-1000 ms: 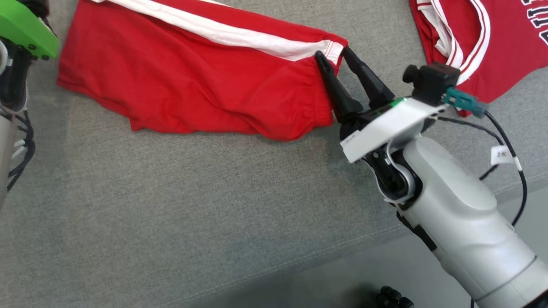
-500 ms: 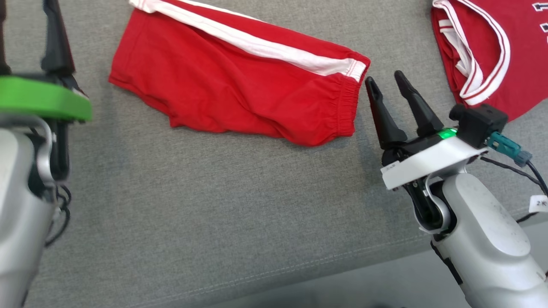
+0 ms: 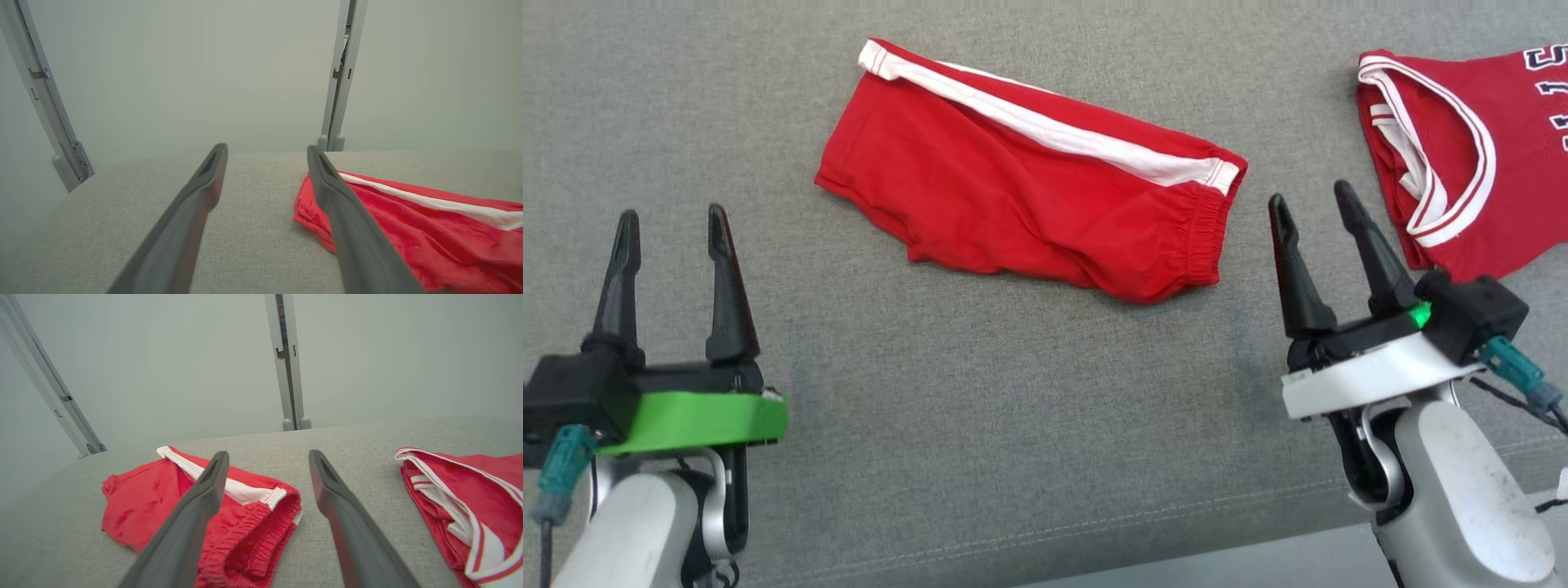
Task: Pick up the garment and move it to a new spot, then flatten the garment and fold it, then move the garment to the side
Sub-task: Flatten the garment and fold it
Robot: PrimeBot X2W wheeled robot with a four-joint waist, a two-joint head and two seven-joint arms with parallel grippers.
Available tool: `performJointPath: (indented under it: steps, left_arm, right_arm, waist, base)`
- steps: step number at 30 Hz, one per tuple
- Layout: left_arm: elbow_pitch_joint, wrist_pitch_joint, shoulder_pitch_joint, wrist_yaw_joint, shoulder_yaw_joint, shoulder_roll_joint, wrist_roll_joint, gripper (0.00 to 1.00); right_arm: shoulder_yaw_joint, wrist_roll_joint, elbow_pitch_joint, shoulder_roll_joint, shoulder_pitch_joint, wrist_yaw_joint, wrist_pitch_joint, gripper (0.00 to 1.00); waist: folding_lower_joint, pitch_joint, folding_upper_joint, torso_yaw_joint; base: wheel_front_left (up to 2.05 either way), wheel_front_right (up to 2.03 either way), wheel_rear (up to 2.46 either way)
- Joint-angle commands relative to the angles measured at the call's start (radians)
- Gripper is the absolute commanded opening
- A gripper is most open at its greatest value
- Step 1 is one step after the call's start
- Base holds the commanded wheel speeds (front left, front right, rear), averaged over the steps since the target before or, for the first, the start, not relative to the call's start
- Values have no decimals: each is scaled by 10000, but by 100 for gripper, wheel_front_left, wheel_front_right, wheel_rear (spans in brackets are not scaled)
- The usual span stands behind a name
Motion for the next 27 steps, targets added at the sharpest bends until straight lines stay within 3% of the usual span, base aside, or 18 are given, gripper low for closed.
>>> performJointPath:
  steps: [1, 18, 27]
  left_arm:
    - [-84, -45, 423, 78, 39, -114, 270, 100]
    - [50, -44, 2508, -50, 115, -894, 1033, 100]
    - [295, -41, 2792, -364, 302, -1133, 1043, 100]
  right_arm:
    - [-16, -237, -54, 35, 408, -1, -25, 100]
    - [-317, -980, -519, 173, 2370, -1, -25, 100]
    - [-426, -1143, -675, 352, 2876, -1, 57, 100]
  waist:
    - [0, -583, 0, 139]
    - [0, -2012, 0, 96]
    - [0, -2241, 0, 91]
  base:
    - [0, 0, 0]
    - [0, 0, 0]
    - [0, 0, 0]
